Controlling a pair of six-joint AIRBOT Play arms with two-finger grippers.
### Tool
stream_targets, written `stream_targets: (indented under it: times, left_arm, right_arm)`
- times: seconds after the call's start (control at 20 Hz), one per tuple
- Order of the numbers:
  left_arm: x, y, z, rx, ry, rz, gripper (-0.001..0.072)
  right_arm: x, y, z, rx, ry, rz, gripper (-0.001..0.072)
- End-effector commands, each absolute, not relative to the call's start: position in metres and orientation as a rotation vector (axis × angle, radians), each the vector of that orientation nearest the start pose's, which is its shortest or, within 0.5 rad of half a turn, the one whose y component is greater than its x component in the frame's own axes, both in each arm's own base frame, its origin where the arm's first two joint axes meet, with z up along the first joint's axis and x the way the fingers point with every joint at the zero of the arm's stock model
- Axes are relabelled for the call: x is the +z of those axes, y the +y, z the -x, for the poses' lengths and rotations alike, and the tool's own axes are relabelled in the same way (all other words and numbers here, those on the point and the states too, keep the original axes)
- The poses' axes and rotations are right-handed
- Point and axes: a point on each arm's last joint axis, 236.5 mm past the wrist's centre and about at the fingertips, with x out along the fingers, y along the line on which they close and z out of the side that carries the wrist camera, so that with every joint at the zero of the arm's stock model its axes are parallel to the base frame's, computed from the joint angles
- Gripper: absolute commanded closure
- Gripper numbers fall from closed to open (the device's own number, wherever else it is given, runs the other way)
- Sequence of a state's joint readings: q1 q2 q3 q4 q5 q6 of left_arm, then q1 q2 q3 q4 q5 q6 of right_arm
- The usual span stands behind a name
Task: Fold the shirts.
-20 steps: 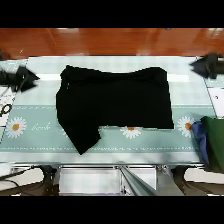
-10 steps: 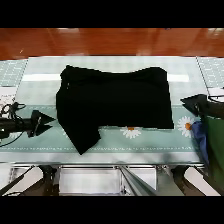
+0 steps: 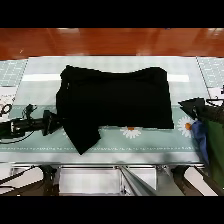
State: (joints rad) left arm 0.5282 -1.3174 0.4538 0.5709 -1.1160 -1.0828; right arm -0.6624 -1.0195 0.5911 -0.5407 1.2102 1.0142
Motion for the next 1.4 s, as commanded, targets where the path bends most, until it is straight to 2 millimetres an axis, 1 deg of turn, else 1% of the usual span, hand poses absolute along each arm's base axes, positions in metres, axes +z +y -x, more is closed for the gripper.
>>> stream_targets:
  times: [0.0,0.05,0.15,0.2,0.25,0.3,0.35,0.4,0.45,0.6,0.75,0.8,0.9,1.0,1.1,1.15,1.2,1.25,1.3,1.35]
  left_arm:
    - [-0.118,-0.052,-0.284,-0.161,1.312,1.091,0.0575]
    - [-0.113,-0.056,-0.287,-0.187,1.313,1.080,0.0692]
    - [-0.102,-0.061,-0.289,-0.238,1.321,1.080,0.0692]
    - [-0.099,-0.062,-0.289,-0.254,1.326,1.075,0.0692]
    - [-0.097,-0.063,-0.289,-0.260,1.326,1.074,0.0692]
    - [-0.096,-0.063,-0.289,-0.263,1.325,1.073,0.0692]
    - [-0.095,-0.063,-0.289,-0.265,1.322,1.071,0.0692]
    - [-0.094,-0.063,-0.289,-0.266,1.319,1.069,0.0692]
    - [-0.092,-0.063,-0.290,-0.267,1.314,1.065,0.0692]
    - [-0.088,-0.061,-0.292,-0.259,1.295,1.057,0.0692]
    - [-0.087,-0.061,-0.293,-0.258,1.292,1.058,0.0692]
    - [-0.087,-0.061,-0.293,-0.253,1.294,1.064,0.0692]
    - [-0.087,-0.061,-0.293,-0.249,1.295,1.069,0.0692]
    - [-0.087,-0.060,-0.293,-0.247,1.294,1.068,0.0692]
    - [-0.087,-0.060,-0.293,-0.246,1.293,1.068,0.0692]
    - [-0.087,-0.060,-0.293,-0.246,1.294,1.068,0.0692]
    - [-0.087,-0.060,-0.293,-0.246,1.293,1.068,0.0692]
    - [-0.087,-0.060,-0.293,-0.247,1.294,1.068,0.0692]
    - [-0.087,-0.060,-0.293,-0.248,1.294,1.068,0.0692]
    - [-0.086,-0.061,-0.293,-0.250,1.294,1.068,0.0692]
  right_arm:
    - [0.007,-0.004,-0.312,0.231,0.953,-0.966,0.0298]
    - [0.007,-0.009,-0.311,0.216,0.949,-0.979,0.0298]
    - [0.006,-0.027,-0.305,0.171,0.937,-1.007,0.0298]
    - [-0.004,-0.040,-0.293,0.120,0.972,-0.997,0.0298]
    - [-0.022,-0.053,-0.274,0.039,1.050,-0.984,0.0298]
    - [-0.043,-0.062,-0.252,-0.059,1.153,-0.977,0.0298]
    - [-0.059,-0.063,-0.235,-0.121,1.225,-0.984,0.0298]
    - [-0.069,-0.059,-0.224,-0.143,1.267,-0.996,0.0298]
    - [-0.075,-0.053,-0.220,-0.146,1.278,-1.019,0.0298]
    - [-0.084,-0.037,-0.217,-0.113,1.324,-1.041,0.0298]
    - [-0.100,-0.012,-0.212,-0.041,1.443,-1.049,0.0298]
    - [-0.103,-0.006,-0.216,-0.017,1.446,-1.070,0.0298]
    - [-0.102,0.006,-0.236,0.043,1.392,-1.121,0.0298]
    - [-0.106,0.011,-0.253,0.050,1.349,-1.161,0.0298]
    - [-0.114,0.018,-0.262,0.057,1.359,-1.153,0.0300]
    - [-0.116,0.022,-0.269,0.069,1.358,-1.136,0.0326]
    - [-0.116,0.025,-0.278,0.081,1.347,-1.116,0.0436]
    - [-0.111,0.027,-0.288,0.111,1.326,-1.074,0.0628]
    - [-0.103,0.030,-0.298,0.149,1.308,-1.043,0.0685]
    - [-0.093,0.032,-0.306,0.190,1.297,-1.015,0.0685]
